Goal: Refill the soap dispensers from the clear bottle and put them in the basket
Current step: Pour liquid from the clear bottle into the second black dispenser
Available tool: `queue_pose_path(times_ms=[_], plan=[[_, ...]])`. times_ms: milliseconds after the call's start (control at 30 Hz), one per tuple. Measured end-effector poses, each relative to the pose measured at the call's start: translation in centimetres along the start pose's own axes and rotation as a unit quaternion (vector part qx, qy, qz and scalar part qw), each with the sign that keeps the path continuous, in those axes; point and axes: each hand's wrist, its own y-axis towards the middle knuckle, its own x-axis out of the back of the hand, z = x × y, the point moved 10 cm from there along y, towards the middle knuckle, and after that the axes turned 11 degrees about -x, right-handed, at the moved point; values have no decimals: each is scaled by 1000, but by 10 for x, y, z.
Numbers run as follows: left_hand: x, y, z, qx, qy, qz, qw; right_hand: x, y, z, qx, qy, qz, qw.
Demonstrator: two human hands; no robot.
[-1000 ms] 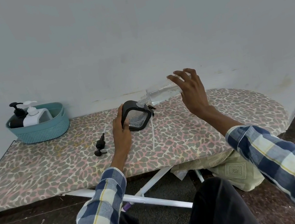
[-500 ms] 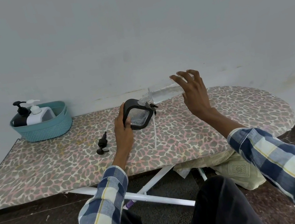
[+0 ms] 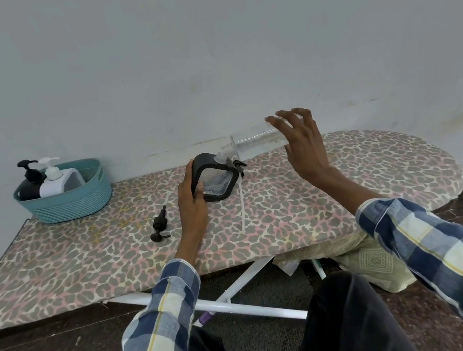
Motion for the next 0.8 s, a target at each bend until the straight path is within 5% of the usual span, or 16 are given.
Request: queue_pose_path(times_ms=[800], plan=[[1,0,-1,0,-6,-5,1000,2,-4,-1,0,5,-16,1000]])
